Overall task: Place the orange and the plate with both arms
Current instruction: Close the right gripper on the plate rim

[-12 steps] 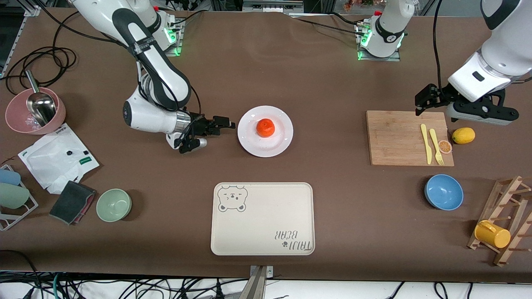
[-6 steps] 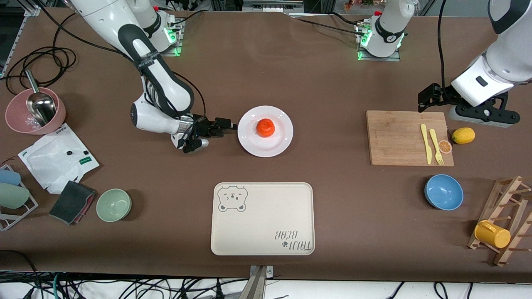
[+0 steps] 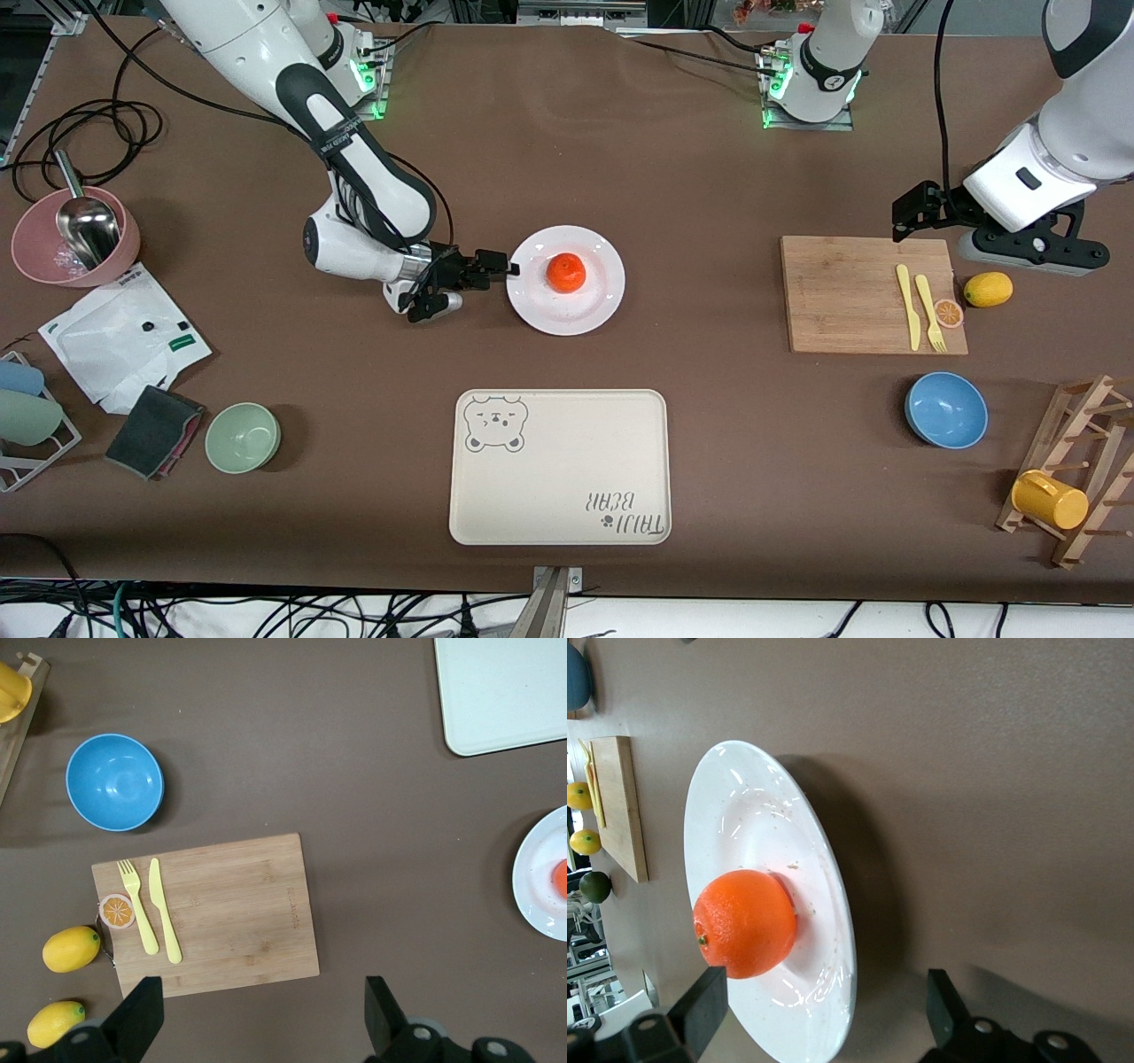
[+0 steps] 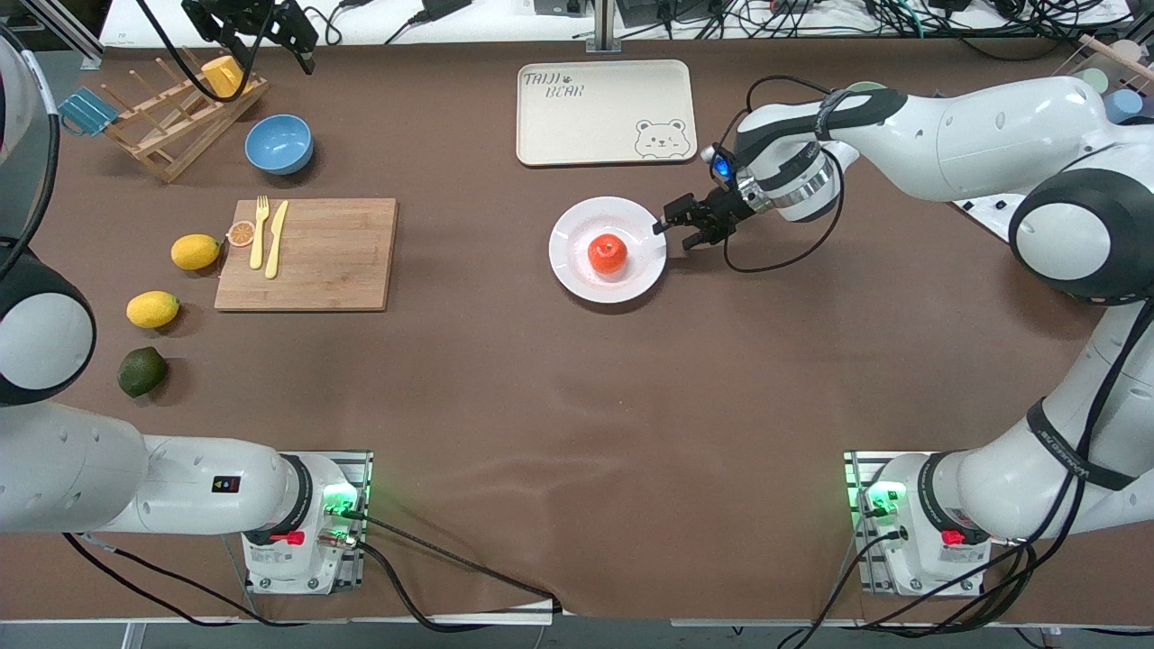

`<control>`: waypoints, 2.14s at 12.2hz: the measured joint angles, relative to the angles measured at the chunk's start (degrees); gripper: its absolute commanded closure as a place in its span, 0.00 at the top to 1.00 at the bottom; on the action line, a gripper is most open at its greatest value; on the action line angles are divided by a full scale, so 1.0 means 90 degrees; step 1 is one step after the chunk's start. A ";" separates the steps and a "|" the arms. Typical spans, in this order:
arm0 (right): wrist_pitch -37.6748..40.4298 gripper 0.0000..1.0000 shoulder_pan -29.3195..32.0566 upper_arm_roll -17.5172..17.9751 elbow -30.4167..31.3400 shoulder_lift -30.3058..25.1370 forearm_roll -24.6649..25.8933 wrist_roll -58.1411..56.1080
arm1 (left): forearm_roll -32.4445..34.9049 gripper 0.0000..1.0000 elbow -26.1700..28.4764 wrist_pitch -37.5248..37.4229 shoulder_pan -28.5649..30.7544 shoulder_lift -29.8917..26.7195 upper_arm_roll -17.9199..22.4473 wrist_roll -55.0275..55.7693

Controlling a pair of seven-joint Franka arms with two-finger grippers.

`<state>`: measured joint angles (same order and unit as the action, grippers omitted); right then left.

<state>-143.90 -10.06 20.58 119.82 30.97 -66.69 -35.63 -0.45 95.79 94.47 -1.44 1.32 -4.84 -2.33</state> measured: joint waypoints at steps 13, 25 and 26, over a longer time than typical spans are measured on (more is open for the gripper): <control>-0.0192 0.61 -0.0420 0.0025 -0.0314 0.0347 -0.0854 -0.0153 | 0.0000 1.00 -0.0002 -0.0051 0.0006 0.0000 0.0020 0.0002; -0.0183 0.00 -0.0405 0.0019 -0.0556 0.0758 -0.0908 -0.0667 | 0.0000 1.00 -0.0002 -0.0061 0.0006 0.0000 0.0020 0.0002; -0.0184 0.00 -0.0391 0.0018 -0.0582 0.0784 -0.0921 -0.0667 | 0.0000 1.00 -0.0002 -0.0062 0.0006 0.0000 0.0020 0.0002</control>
<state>-145.55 -13.58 20.74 114.59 38.03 -74.99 -41.63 -0.45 95.77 93.91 -1.38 1.32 -4.66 -2.31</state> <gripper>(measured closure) 0.943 0.000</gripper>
